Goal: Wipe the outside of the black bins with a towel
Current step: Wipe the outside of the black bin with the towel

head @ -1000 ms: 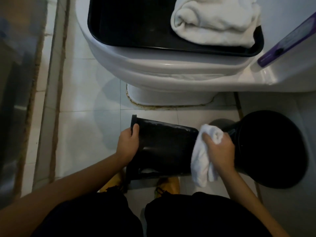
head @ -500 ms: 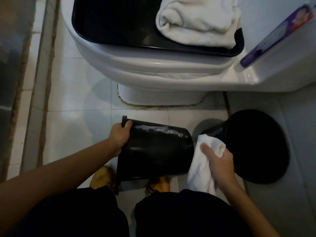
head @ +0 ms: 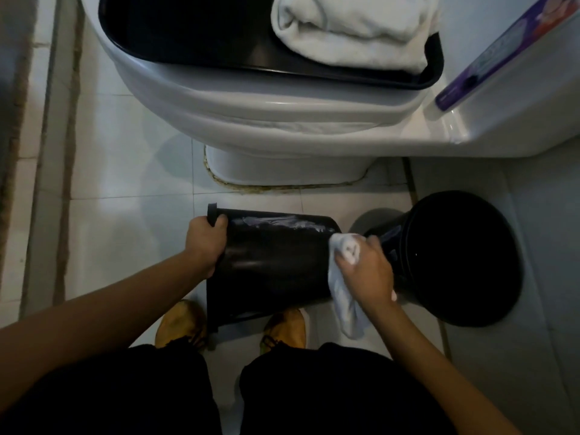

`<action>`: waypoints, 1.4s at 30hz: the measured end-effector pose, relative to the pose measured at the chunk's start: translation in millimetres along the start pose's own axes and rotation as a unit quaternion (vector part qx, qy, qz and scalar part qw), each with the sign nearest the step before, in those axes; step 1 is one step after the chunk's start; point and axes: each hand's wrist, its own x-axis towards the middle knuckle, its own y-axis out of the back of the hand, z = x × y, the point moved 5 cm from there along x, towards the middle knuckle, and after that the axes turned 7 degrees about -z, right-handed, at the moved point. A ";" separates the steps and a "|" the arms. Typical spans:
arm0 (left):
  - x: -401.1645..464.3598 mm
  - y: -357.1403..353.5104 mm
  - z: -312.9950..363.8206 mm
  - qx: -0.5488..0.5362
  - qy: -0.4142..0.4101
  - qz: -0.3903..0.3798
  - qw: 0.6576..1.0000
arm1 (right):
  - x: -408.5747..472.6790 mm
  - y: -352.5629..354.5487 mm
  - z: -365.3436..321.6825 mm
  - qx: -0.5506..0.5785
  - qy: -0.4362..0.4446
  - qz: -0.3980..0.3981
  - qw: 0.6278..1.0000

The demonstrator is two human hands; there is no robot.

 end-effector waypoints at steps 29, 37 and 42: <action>-33.8 -8.5 -28.7 -0.126 -0.028 -0.076 0.989 | -22.8 9.2 -57.0 0.507 -0.100 -0.143 0.844; -22.7 -14.1 -21.1 -0.067 -0.065 -0.021 0.995 | -16.8 -28.2 -146.5 0.296 0.154 -0.173 0.927; -15.2 -11.4 -26.7 -0.078 -0.078 -0.024 0.994 | -17.4 -50.5 -156.1 0.149 0.267 -0.022 0.952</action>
